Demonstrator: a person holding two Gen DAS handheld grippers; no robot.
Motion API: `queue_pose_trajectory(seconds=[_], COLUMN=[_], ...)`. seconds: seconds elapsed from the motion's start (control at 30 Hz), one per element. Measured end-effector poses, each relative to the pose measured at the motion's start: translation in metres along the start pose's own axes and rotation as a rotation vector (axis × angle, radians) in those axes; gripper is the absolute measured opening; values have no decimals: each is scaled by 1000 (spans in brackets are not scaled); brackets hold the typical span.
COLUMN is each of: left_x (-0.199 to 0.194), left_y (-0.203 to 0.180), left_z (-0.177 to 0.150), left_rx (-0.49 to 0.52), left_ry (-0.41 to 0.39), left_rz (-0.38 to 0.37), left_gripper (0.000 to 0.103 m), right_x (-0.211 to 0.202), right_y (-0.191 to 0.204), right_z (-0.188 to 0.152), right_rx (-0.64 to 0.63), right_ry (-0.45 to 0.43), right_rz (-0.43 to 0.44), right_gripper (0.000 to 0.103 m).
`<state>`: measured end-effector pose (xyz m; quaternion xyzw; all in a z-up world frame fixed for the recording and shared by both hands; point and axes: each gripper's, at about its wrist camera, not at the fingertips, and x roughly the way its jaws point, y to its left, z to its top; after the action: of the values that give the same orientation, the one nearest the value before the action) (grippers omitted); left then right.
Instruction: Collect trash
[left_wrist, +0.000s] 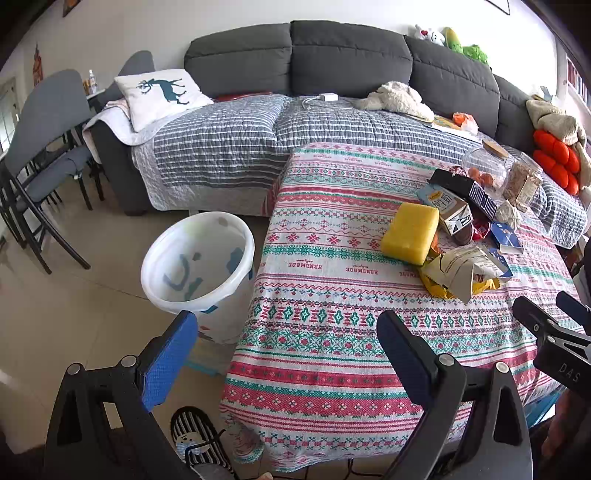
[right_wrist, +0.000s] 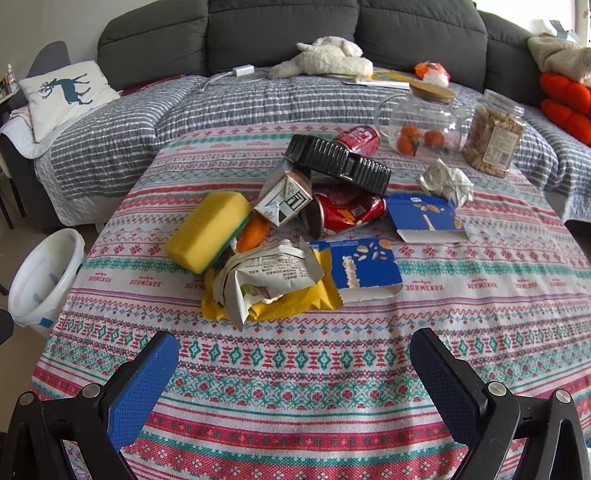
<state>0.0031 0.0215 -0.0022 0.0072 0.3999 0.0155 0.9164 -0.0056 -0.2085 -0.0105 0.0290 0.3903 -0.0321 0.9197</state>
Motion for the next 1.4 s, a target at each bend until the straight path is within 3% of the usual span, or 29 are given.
queue_pose_trajectory(seconds=[1.4], left_x=[-3], left_y=[2], left_z=[3], left_rx=[-7], left_ry=[5], left_rz=[-28], left_gripper=[99], right_x=[1], right_y=[-9], right_z=[5], right_rx=[50], right_ry=[17], right_rz=[25], right_gripper=[103])
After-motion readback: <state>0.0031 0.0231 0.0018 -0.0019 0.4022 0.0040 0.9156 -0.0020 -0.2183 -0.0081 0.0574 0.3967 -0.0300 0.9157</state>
